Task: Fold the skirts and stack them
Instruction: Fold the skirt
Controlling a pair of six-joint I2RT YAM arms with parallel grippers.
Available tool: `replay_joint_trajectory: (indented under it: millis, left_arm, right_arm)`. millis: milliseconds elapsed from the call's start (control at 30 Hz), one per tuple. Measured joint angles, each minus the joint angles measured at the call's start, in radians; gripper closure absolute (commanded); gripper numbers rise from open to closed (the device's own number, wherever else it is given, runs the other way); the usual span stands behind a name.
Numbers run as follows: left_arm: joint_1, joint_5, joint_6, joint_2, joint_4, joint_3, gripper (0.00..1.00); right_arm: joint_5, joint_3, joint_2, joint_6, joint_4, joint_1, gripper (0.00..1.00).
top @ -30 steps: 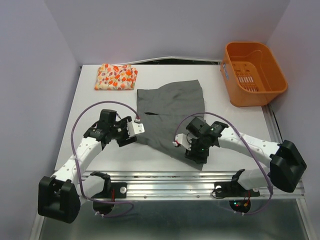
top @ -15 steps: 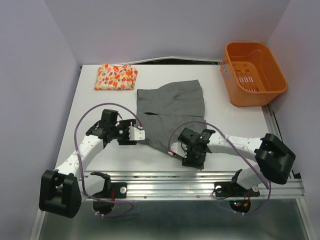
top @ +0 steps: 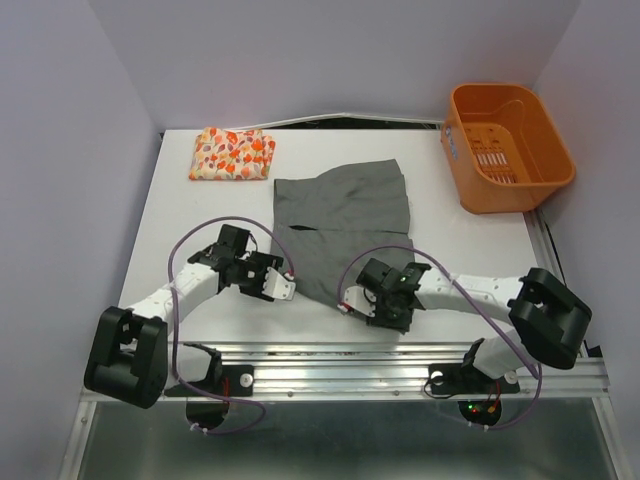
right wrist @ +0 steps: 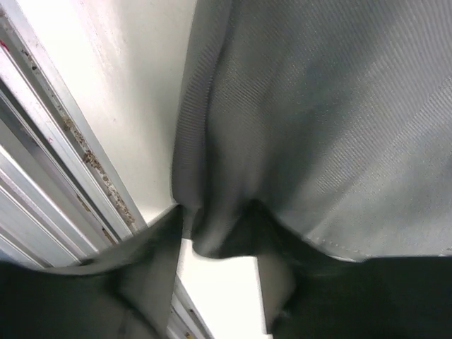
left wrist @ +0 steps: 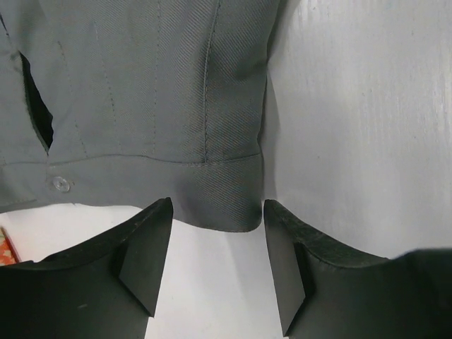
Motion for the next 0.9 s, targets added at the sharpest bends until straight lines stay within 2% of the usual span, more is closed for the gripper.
replay_joint_trajectory:
  millis: [33, 67, 133, 167, 333, 367, 500, 633, 900]
  left_arm:
    - [-0.005, -0.005, 0.011, 0.000, 0.005, -0.005, 0.38]
    - [-0.011, -0.010, 0.019, 0.000, 0.011, -0.012, 0.46]
    - [-0.031, -0.022, 0.035, 0.005, 0.034, -0.038, 0.57]
    - [-0.040, -0.029, 0.036, 0.012, 0.048, -0.049, 0.69]
    - [-0.065, -0.061, 0.022, 0.051, 0.085, -0.060, 0.89]
    - [-0.065, -0.064, 0.018, 0.047, 0.089, -0.060, 0.98]
    - [-0.062, -0.073, 0.002, -0.022, 0.068, -0.060, 1.00]
    - [-0.055, -0.066, -0.019, -0.166, -0.003, -0.059, 1.00]
    - [-0.054, -0.054, -0.054, -0.390, -0.148, -0.059, 1.00]
  right_arm:
    - [0.004, -0.002, -0.002, -0.002, 0.002, 0.000, 0.73]
    - [0.009, -0.004, -0.005, 0.002, 0.007, 0.000, 0.86]
    - [0.014, -0.008, -0.009, -0.001, 0.016, 0.000, 0.99]
    - [0.016, -0.010, -0.013, 0.001, 0.025, 0.000, 0.99]
    - [0.019, -0.009, -0.022, -0.031, 0.025, 0.000, 0.99]
    - [0.015, -0.007, -0.027, -0.042, 0.017, -0.002, 0.99]
    - [-0.032, 0.029, -0.071, -0.102, -0.052, -0.011, 0.99]
    - [-0.063, 0.113, -0.160, -0.142, -0.141, -0.015, 0.99]
    - [-0.069, 0.275, -0.259, -0.132, -0.286, -0.015, 0.99]
